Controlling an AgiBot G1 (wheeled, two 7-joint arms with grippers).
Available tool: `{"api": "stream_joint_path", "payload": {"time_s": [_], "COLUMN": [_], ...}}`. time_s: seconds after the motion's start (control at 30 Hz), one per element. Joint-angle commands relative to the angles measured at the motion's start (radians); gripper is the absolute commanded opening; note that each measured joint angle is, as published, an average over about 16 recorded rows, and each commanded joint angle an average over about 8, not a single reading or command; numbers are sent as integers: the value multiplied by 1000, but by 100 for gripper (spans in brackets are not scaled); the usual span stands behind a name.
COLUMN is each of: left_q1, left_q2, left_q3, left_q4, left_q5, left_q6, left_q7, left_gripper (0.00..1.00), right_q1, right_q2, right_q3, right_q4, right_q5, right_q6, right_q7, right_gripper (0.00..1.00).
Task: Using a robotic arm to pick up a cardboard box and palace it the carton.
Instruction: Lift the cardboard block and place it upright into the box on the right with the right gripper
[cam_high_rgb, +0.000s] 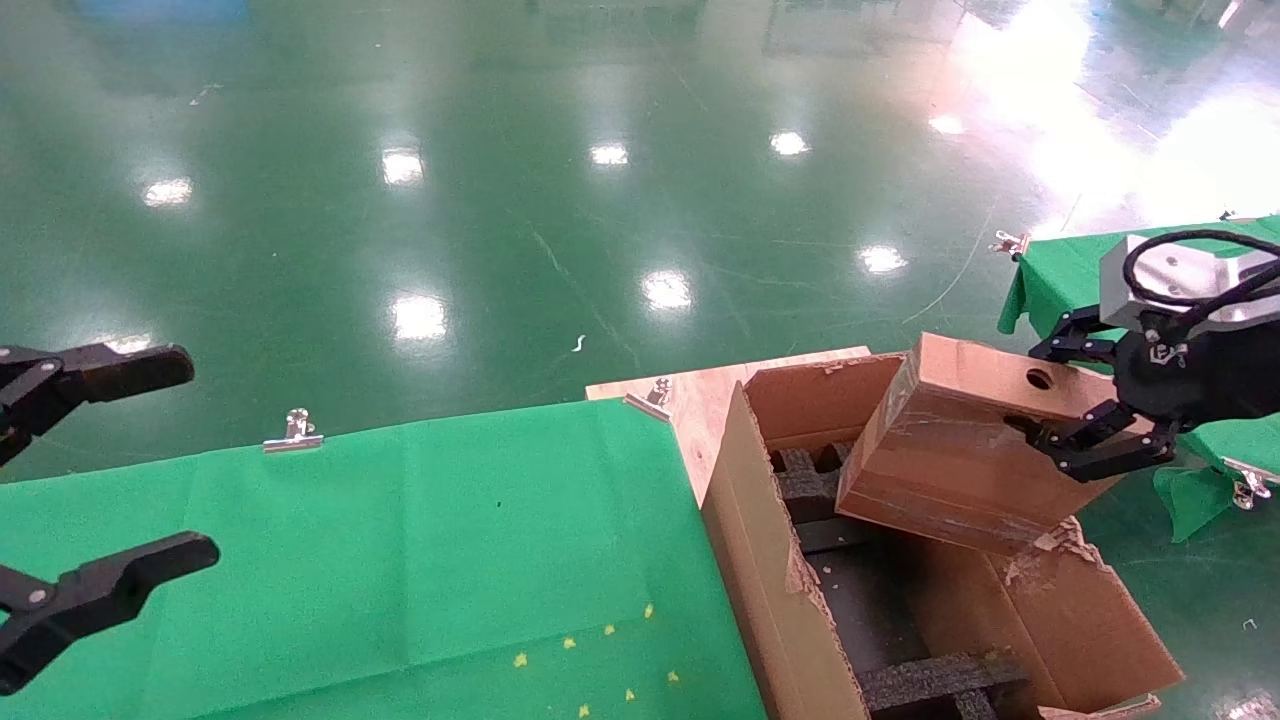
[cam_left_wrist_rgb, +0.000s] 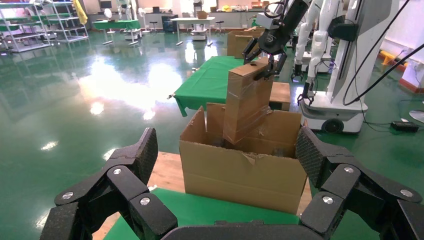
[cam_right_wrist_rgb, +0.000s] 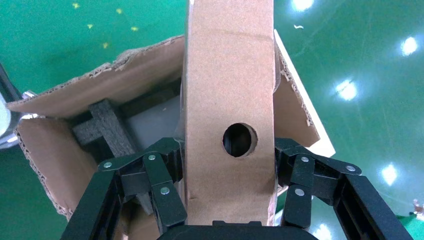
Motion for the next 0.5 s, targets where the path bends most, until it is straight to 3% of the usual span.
{"api": "stream_joint_path", "payload": {"time_s": [0.03, 0.23, 0.5], "left_q1": [0, 0, 0], "left_q2": [0, 0, 0], "left_q3": [0, 0, 0], "left_q4": [0, 0, 0], "left_q5": [0, 0, 0], "left_q6": [0, 0, 0], "left_q7": [0, 0, 0], "left_gripper": [100, 100, 100], "right_q1": [-5, -64, -112], "right_q2": [-1, 20, 83], "right_q3": [-2, -37, -82], "right_q4": [-6, 62, 240], "right_q5": [3, -44, -171], "right_q6": [2, 132, 300], "right_q7": [3, 233, 660], "right_gripper": [0, 0, 0]}}
